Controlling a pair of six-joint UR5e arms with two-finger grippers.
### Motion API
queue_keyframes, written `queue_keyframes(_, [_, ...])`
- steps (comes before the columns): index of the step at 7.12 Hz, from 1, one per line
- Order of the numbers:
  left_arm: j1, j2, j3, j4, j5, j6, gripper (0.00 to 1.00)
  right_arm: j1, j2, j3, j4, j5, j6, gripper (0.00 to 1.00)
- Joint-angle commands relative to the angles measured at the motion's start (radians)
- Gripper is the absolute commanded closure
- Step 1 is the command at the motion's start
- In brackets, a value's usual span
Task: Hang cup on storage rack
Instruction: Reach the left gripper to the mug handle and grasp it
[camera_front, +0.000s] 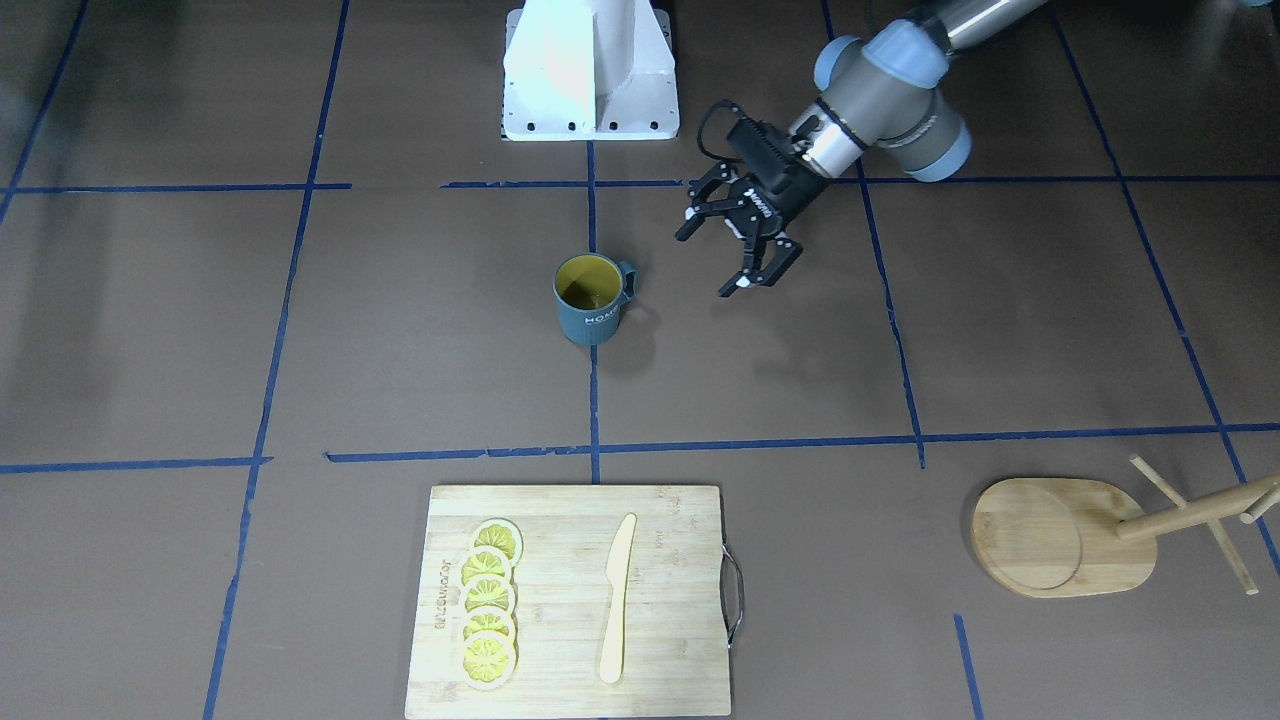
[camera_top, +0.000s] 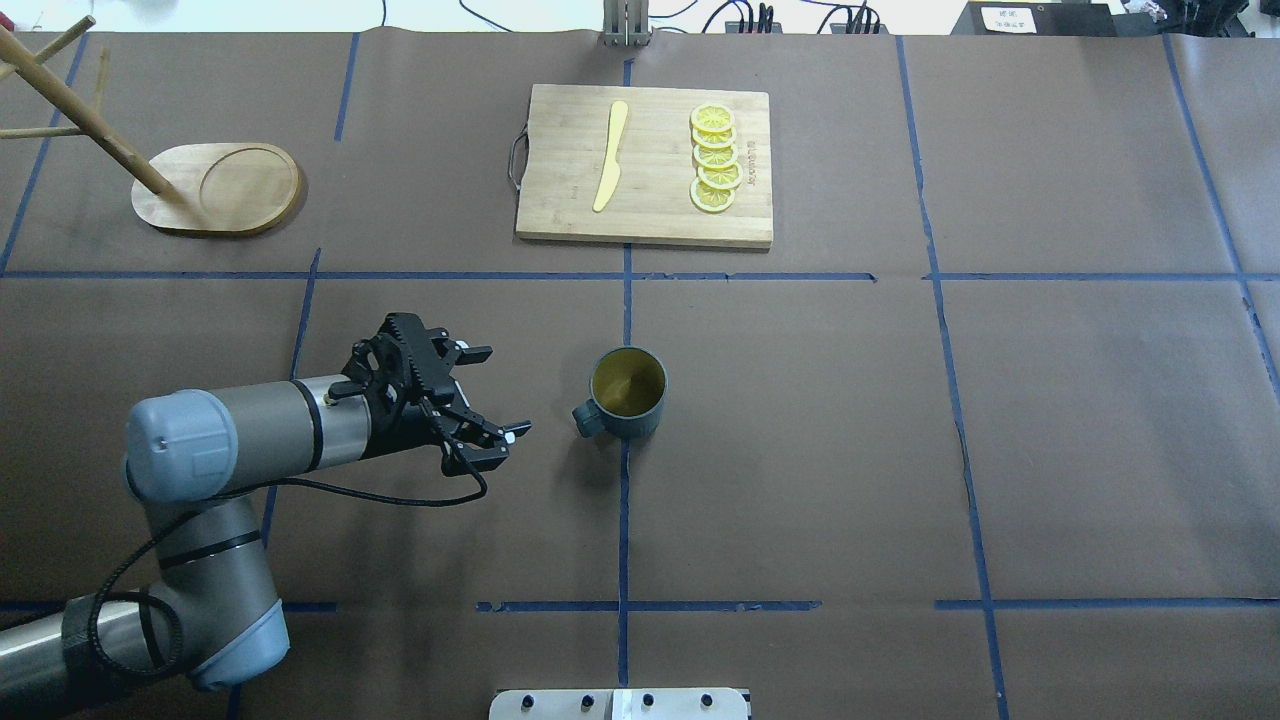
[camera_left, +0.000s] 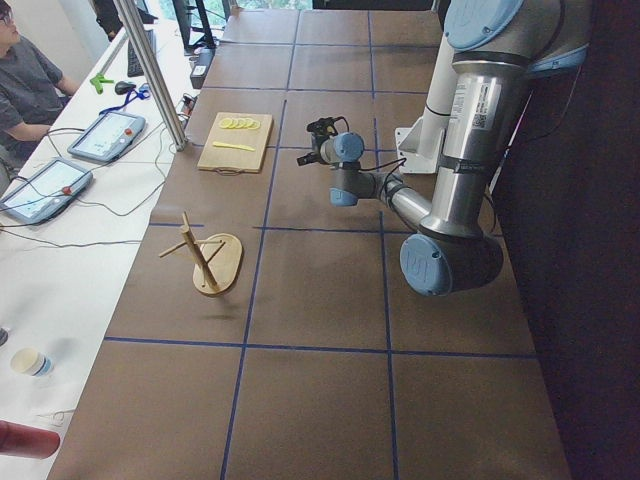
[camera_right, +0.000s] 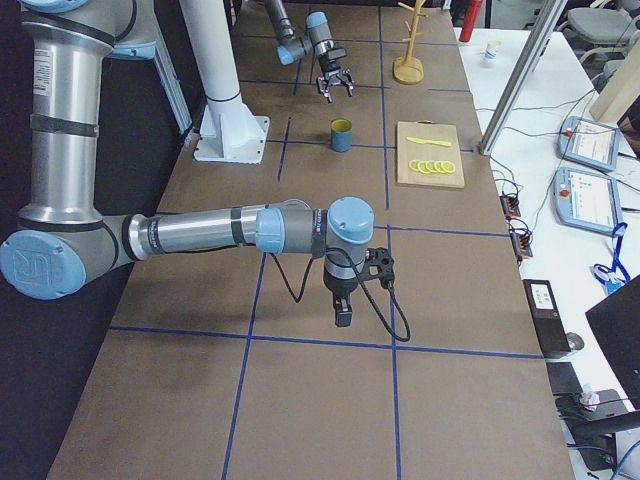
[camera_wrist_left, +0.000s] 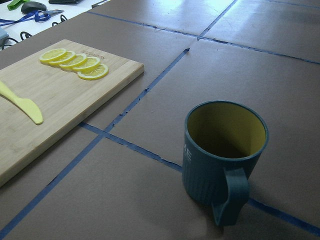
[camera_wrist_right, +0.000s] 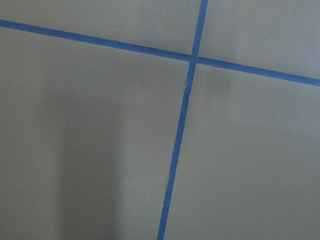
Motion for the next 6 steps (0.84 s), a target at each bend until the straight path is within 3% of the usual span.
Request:
queue_keyframes(1, [0.040,-0.075,0.076,-0.002,0.012,0.003,0.01,0.000,0.001,-0.001,0.000,0.000,0.002,0.00])
queue_keyframes(4, [0.057,-0.155,0.150,0.007,0.014,0.003,0.03,0.000,0.001,-0.003,0.000,0.000,0.004,0.00])
queue_keyframes(6, [0.098,-0.181,0.172,0.009,0.089,0.001,0.15,0.000,0.002,-0.006,0.000,0.000,0.002,0.00])
